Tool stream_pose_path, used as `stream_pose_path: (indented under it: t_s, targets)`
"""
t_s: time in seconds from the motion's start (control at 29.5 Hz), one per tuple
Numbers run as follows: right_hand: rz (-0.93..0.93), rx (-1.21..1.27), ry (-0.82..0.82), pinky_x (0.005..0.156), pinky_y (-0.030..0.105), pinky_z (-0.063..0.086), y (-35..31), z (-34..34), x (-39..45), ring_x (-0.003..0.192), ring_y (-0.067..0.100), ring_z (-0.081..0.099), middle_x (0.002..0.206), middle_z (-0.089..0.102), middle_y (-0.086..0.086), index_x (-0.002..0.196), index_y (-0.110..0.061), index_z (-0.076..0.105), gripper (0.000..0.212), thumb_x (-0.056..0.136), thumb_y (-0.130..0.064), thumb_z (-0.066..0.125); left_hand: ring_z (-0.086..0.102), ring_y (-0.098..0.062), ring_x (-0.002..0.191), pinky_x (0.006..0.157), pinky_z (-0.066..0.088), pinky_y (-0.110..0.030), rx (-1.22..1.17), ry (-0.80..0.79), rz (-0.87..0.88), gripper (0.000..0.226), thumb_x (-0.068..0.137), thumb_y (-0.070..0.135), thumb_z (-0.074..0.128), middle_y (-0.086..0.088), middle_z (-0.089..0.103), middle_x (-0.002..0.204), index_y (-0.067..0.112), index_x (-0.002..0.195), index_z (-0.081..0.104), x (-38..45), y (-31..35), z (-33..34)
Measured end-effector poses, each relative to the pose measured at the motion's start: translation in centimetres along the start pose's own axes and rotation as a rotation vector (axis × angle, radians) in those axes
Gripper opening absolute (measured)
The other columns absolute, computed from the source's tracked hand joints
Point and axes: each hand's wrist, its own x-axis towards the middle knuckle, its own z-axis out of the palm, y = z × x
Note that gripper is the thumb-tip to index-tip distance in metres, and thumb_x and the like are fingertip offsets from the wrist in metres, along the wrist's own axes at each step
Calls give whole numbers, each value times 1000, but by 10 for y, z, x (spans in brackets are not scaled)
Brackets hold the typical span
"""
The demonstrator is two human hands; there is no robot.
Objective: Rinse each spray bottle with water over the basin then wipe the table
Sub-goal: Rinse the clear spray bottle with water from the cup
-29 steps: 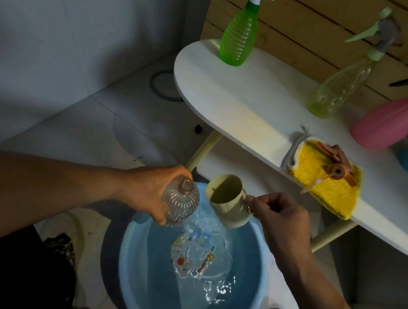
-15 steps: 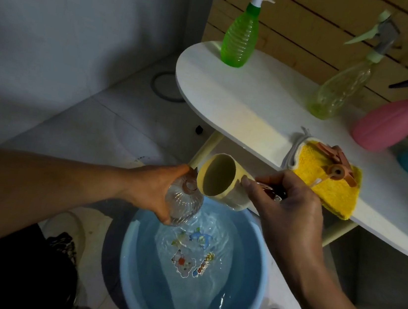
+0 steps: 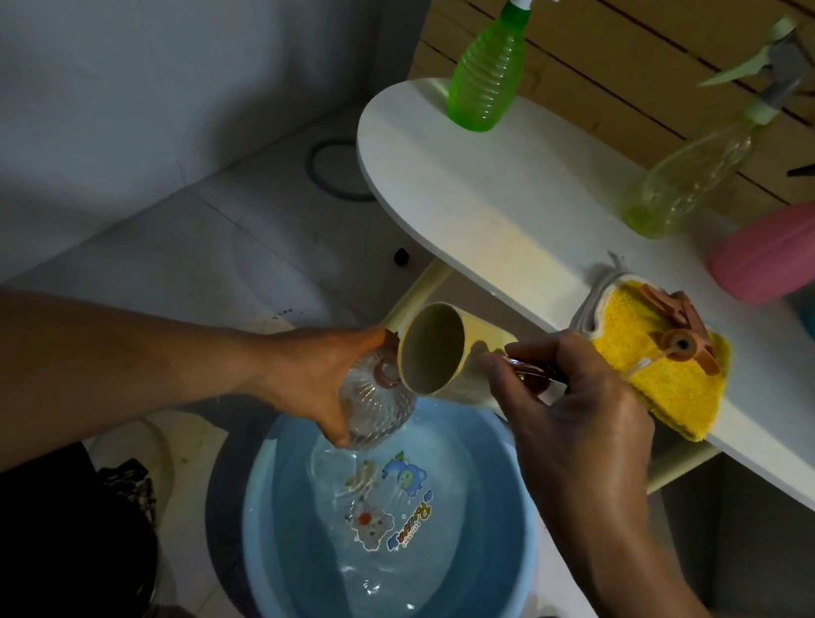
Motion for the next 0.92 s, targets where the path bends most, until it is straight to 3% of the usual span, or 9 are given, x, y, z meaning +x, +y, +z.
stream_pose_path:
  t_s: [0.17, 0.54, 0.92]
  targets:
    - [-62, -19, 8, 63, 36, 59, -1, 0, 1, 80, -2, 64, 85, 65, -21, 92, -32, 68, 19, 86, -49, 65, 54, 6, 103, 76, 41, -7, 12, -1, 8, 99, 61, 31, 98, 33, 48, 112, 45, 134, 32, 1, 1, 0]
    - [-128, -24, 26, 61, 39, 58, -4, -3, 2, 78, 3, 64, 86, 66, -17, 92, -26, 70, 23, 88, -48, 64, 51, -2, 120, 93, 46, -17, -5, -13, 15, 109, 61, 31, 98, 28, 49, 124, 39, 146, 31, 4, 0, 0]
    - [-201, -72, 56, 60, 39, 55, -9, -7, 3, 75, 7, 62, 84, 67, -12, 92, -23, 72, 14, 90, -37, 70, 55, -5, 117, 90, 49, -18, 34, 18, 23, 110, 58, 38, 98, 21, 52, 130, 43, 145, 32, 5, -4, 3]
